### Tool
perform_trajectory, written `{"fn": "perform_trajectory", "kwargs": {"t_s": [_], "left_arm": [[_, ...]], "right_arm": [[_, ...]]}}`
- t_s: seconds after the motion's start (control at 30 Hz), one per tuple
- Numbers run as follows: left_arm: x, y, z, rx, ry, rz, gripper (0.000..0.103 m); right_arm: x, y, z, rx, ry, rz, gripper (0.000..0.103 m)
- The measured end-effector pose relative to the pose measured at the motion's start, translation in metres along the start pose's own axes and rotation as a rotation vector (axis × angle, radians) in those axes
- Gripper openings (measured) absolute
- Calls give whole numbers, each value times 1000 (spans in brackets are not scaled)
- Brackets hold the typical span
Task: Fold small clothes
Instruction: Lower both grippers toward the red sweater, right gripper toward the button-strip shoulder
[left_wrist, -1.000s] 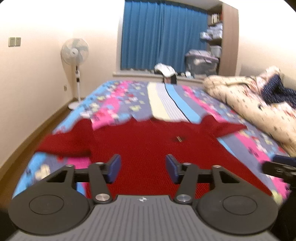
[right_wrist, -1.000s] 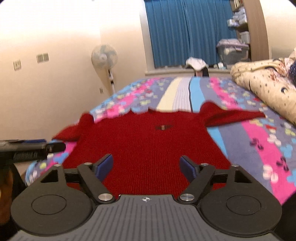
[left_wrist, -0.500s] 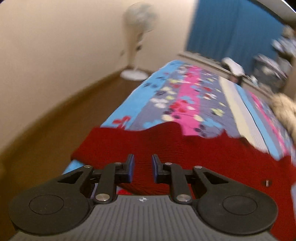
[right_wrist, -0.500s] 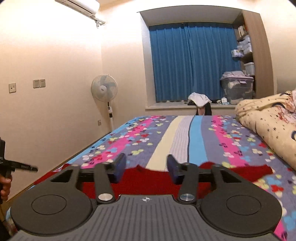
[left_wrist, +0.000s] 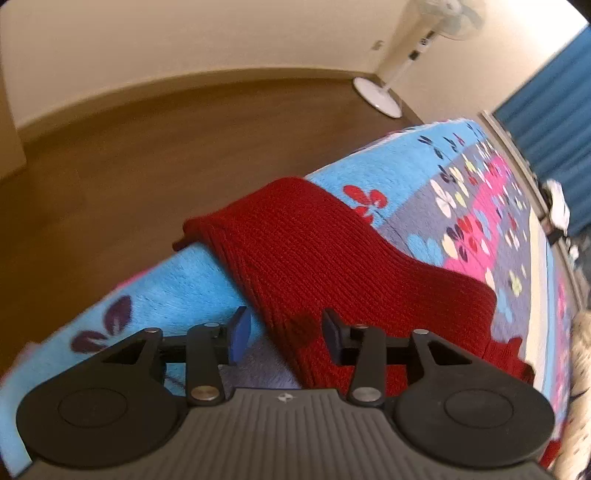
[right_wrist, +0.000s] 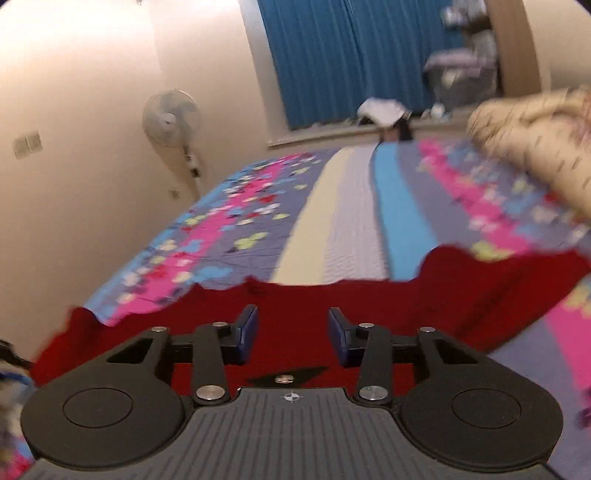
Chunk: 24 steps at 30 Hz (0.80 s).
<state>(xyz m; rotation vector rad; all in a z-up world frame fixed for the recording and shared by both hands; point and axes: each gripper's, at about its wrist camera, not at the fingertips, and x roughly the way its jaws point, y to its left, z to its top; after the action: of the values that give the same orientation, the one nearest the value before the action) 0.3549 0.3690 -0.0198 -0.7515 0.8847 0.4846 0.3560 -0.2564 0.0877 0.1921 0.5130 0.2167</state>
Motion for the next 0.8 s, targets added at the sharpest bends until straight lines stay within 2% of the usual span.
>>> {"fn": "perform_trajectory", "kwargs": {"t_s": [0.1, 0.13, 0.17, 0.2, 0.27, 0.33, 0.37, 0.43, 0.47, 0.5, 0.57, 0.63, 0.67, 0.7, 0.77, 0.8], "left_arm": [[5, -2, -1, -9, -22, 18, 47], [6, -6, -1, 1, -31, 30, 42], [5, -7, -2, 11, -49, 49, 21], [7, -12, -2, 11, -66, 67, 17], [-3, -17, -2, 12, -125, 90, 14], [-24, -36, -8, 67, -239, 105, 13], [-37, -50, -15, 126, -304, 93, 13], [-68, -94, -45, 372, -468, 27, 12], [-80, -115, -64, 507, -526, -40, 11], [-94, -136, -93, 666, -551, -178, 11], [-105, -159, -133, 857, -481, -405, 11], [-108, -180, -182, 1072, -328, -601, 13], [-107, -186, -196, 1132, -274, -635, 17], [-104, -193, -215, 1200, -206, -652, 18], [-99, -199, -229, 1252, -165, -640, 21], [-99, -199, -229, 1249, -171, -633, 23]], "right_arm": [[19, 0, 1, -31, 4, -37, 44], [23, -1, 2, -22, 14, -33, 44], [28, -1, 2, -8, 32, -30, 44], [32, -1, 1, -6, 58, -35, 44], [43, -3, -3, -33, 122, -66, 44], [51, -7, -10, -46, 177, -107, 44], [55, -9, -12, -42, 202, -118, 44], [60, -16, -17, -15, 244, -121, 44], [61, -19, -18, 3, 253, -118, 44], [62, -22, -19, 20, 258, -112, 44], [63, -25, -22, 47, 261, -97, 44], [63, -25, -26, 58, 257, -84, 44], [63, -24, -27, 59, 254, -78, 44], [63, -24, -29, 66, 252, -68, 44], [64, -24, -31, 89, 250, -41, 44], [64, -24, -31, 97, 249, -32, 44]]}}
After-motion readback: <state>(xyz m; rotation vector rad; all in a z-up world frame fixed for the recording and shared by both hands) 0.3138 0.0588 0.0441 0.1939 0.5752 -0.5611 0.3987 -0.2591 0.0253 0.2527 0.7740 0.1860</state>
